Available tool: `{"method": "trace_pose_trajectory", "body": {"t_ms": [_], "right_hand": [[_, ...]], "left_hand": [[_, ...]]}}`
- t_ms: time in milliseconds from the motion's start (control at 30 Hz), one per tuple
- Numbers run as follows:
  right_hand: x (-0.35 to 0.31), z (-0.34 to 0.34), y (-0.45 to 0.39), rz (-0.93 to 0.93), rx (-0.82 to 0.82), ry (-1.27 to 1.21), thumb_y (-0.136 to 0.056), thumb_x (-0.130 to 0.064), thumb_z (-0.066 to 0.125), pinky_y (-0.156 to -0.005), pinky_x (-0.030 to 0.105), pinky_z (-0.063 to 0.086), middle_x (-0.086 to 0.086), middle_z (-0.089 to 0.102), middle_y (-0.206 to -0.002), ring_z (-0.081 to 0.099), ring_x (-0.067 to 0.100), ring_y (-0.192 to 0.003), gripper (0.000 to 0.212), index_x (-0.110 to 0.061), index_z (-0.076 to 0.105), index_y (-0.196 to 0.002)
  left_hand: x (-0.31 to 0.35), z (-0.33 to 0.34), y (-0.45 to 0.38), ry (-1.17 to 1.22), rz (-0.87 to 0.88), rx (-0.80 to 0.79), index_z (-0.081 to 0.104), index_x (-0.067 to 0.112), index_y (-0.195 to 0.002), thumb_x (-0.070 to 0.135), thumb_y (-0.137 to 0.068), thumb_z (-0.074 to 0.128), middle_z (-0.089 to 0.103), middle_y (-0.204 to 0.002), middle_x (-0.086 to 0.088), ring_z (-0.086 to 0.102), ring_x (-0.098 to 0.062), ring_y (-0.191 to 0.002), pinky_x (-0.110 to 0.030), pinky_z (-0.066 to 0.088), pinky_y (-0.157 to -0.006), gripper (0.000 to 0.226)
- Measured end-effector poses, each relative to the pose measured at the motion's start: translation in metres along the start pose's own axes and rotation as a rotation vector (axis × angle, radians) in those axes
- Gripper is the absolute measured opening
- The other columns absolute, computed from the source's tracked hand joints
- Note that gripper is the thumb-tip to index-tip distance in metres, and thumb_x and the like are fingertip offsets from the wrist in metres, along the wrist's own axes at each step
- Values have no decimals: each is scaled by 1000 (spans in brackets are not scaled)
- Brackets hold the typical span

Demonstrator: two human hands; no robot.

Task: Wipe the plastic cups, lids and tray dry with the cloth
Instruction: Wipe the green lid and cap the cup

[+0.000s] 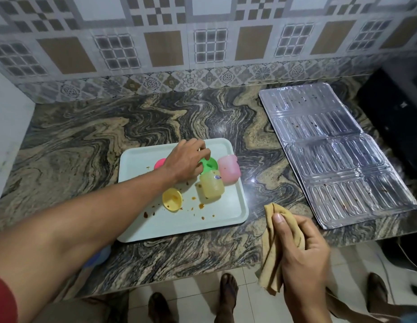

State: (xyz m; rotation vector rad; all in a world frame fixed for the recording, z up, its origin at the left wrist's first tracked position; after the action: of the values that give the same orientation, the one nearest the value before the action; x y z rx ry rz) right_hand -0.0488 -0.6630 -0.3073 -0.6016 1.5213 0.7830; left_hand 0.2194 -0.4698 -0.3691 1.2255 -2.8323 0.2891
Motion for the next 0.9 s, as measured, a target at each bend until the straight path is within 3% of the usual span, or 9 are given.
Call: {"method": "trace_pose_trajectory", "body": {"t_ms": [133, 233, 333, 433, 500, 633, 733, 833, 900], "right_hand": [[5, 1, 1, 31, 8, -22, -83, -30, 78, -59, 25, 55, 2, 69, -75, 62, 15, -67, 19, -11, 72, -86], [8, 1, 1, 60, -9, -20, -84, -30, 78, -63, 38, 56, 8, 70, -76, 62, 22, -68, 18, -13, 73, -88], [7, 0, 0, 42, -12, -25, -87, -26, 77, -58, 28, 55, 1, 70, -72, 62, 13, -63, 15, -11, 73, -87], [5, 0, -1, 37, -22, -33, -93, -11, 75, -54, 17, 52, -5, 70, -70, 61, 6, -61, 8, -5, 72, -90], [5, 2, -2, 28, -23, -30, -91, -16, 76, -54, 18, 52, -4, 69, -70, 61, 7, -61, 11, -6, 72, -90], [-3, 13, -6, 0, -36, -39, -84, -31, 77, -59, 17, 52, -2, 71, -75, 62, 7, -66, 19, -13, 74, -87], [-16, 30, -10, -34, -65, -64, -84, -31, 77, -61, 16, 51, -4, 72, -75, 62, 6, -68, 19, -12, 73, -87], [-27, 51, -14, -64, -109, -79, -87, -30, 77, -64, 18, 52, -3, 73, -79, 64, 8, -71, 17, -13, 73, -90], [-38, 67, -16, -102, -126, -96, -93, -21, 80, -66, 17, 53, -4, 74, -81, 65, 7, -73, 10, -14, 73, -92]], "left_hand": [[-10, 4, -11, 171, -192, -73, 66, 24, -122, 30, -85, 75, 58, -120, 0, 59, -24, -109, -42, 48, -95, 38], [-14, 12, -19, 191, -292, -196, 73, 31, -117, 31, -90, 76, 58, -117, 3, 64, -24, -100, -38, 52, -85, 27], [-17, 11, -21, 184, -371, -226, 78, 36, -106, 32, -89, 75, 74, -98, 4, 69, -25, -94, -34, 54, -78, 18], [-29, 2, -17, 342, -480, -139, 80, 34, -98, 24, -83, 76, 77, -82, 9, 71, -19, -82, -33, 58, -80, 18], [-35, -6, -10, 527, -508, -69, 82, 30, -94, 17, -82, 78, 76, -77, 9, 70, -12, -74, -29, 58, -76, 18], [-38, -43, 13, 858, -503, 111, 82, 21, -97, 13, -84, 84, 81, -89, 7, 76, -11, -82, -21, 58, -77, 15], [-37, -73, 40, 1053, -549, 237, 79, 17, -99, -3, -92, 66, 80, -94, 4, 71, 3, -78, -17, 54, -79, 25], [-31, -91, 70, 1396, -662, 353, 79, 18, -99, 2, -93, 64, 79, -101, -6, 68, -11, -88, -21, 55, -82, 22], [-18, -100, 88, 1614, -714, 403, 76, 17, -101, 1, -97, 63, 72, -95, -8, 60, -12, -81, -23, 50, -77, 21]]}}
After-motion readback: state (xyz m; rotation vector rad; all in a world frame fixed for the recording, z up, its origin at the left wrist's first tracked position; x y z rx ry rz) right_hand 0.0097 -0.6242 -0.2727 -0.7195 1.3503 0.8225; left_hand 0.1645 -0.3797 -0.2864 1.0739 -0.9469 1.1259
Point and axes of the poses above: each hand's wrist, its own y-axis away from the middle knuckle, its own z-axis out of the palm, x = y × z, the point moved 10 cm from there along -y, towards the middle knuckle
